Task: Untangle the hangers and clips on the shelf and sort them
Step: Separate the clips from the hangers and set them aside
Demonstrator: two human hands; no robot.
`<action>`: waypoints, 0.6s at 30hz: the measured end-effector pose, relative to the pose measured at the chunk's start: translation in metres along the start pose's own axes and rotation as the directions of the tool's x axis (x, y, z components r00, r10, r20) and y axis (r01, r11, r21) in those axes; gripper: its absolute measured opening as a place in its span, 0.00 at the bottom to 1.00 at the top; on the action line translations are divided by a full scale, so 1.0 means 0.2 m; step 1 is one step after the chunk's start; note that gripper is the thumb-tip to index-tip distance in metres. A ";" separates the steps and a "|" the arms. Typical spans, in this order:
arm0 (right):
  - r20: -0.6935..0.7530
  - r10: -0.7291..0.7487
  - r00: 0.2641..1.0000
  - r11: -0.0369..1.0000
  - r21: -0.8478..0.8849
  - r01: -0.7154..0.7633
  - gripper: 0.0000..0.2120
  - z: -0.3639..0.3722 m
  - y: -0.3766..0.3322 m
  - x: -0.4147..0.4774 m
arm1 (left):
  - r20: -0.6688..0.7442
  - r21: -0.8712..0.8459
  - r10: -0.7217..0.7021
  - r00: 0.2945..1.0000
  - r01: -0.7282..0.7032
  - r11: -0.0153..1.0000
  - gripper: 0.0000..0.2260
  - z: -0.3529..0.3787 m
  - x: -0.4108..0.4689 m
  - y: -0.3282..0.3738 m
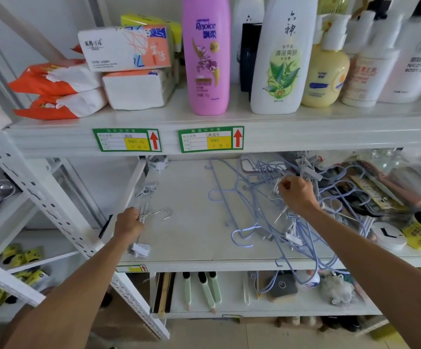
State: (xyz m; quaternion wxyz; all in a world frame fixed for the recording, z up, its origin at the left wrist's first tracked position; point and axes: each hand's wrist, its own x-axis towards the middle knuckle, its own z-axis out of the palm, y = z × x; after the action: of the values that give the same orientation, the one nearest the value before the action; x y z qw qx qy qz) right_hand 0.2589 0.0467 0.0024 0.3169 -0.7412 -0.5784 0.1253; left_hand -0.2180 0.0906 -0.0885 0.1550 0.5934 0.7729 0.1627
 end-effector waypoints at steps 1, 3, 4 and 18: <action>-0.004 0.006 1.000 1.000 0.003 -0.005 0.10 0.01 -0.01 0.01 | 0.003 -0.022 -0.005 1.000 0.005 1.000 0.06 -0.01 0.00 0.00; -0.014 0.009 1.000 1.000 -0.002 -0.009 0.10 0.02 -0.02 0.02 | 0.003 -0.055 -0.006 1.000 0.006 0.998 0.08 -0.01 -0.01 0.01; -0.017 0.008 1.000 1.000 -0.005 -0.008 0.10 0.03 -0.03 0.02 | 0.006 -0.073 -0.007 1.000 0.008 0.997 0.09 -0.01 -0.01 0.01; -0.155 0.199 0.968 0.979 -0.015 -0.204 0.10 -0.19 0.17 0.02 | 0.041 0.146 -0.003 0.999 -0.003 0.989 0.19 0.01 0.08 0.03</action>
State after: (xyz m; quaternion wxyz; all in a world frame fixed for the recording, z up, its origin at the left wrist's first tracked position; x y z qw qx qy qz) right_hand 0.3076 0.0348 0.0111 0.3346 -0.8083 -0.4759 0.0907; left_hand -0.2160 0.1073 -0.0885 0.1267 0.6063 0.7795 0.0934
